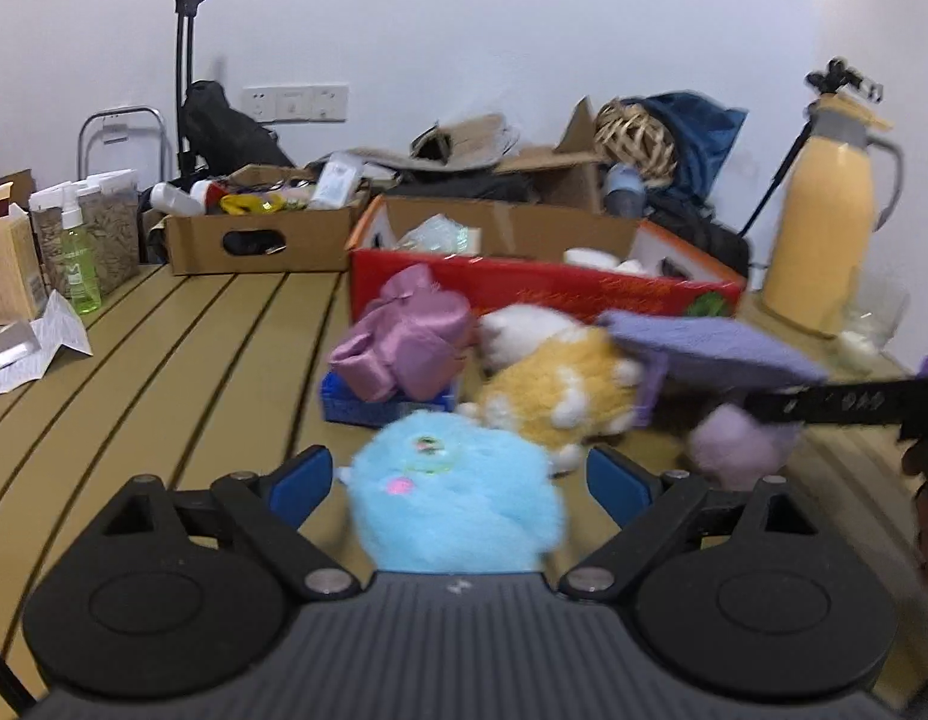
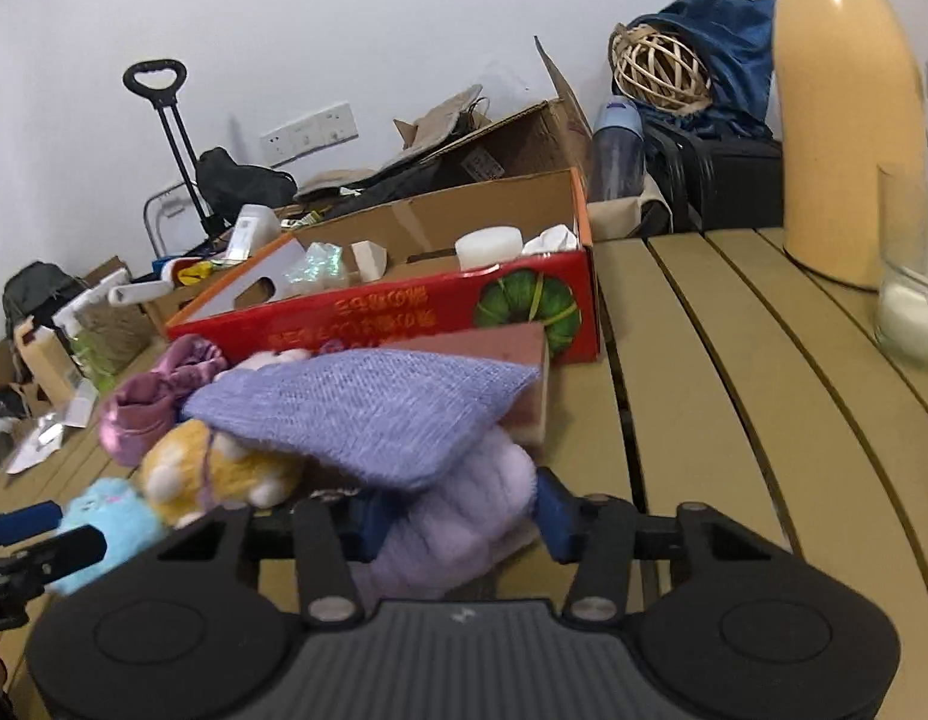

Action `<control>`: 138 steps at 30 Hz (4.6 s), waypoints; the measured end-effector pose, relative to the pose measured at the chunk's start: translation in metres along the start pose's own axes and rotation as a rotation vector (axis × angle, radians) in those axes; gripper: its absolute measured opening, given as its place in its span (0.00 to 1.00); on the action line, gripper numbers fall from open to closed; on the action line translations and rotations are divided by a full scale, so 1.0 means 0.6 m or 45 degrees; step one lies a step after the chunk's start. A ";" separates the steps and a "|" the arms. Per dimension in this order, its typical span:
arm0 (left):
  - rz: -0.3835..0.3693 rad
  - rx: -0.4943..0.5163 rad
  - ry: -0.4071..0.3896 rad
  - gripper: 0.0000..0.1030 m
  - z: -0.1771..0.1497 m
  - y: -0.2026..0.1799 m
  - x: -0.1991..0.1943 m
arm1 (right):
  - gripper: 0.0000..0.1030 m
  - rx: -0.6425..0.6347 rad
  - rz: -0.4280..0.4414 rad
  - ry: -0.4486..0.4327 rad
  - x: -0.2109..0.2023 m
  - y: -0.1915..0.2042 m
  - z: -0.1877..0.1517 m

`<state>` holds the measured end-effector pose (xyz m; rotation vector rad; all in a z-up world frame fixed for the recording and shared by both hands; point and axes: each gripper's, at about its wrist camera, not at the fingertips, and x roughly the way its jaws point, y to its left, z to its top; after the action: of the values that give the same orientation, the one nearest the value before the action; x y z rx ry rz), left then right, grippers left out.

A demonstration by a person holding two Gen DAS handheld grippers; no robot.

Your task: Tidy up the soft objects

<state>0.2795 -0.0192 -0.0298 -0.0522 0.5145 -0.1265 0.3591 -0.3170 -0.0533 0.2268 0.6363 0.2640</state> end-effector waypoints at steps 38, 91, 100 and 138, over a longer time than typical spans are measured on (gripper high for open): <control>-0.587 -0.130 -0.233 0.18 0.200 -0.051 -0.107 | 0.27 0.051 0.359 -0.369 -0.282 0.130 0.072; -0.017 0.160 -0.257 0.82 0.264 0.010 -0.114 | 0.73 -0.072 0.031 -0.150 -0.197 0.133 0.259; 0.113 0.159 -0.517 1.00 0.024 -0.009 -0.340 | 0.85 -0.198 0.121 -0.376 -0.383 0.168 0.020; -0.249 -0.010 0.046 0.72 -0.004 -0.071 -0.003 | 0.69 -0.052 -0.005 -0.104 -0.170 0.087 -0.135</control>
<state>0.2720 -0.0610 -0.0276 -0.1085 0.5455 -0.3170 0.2218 -0.2894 -0.0450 0.1958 0.5503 0.2622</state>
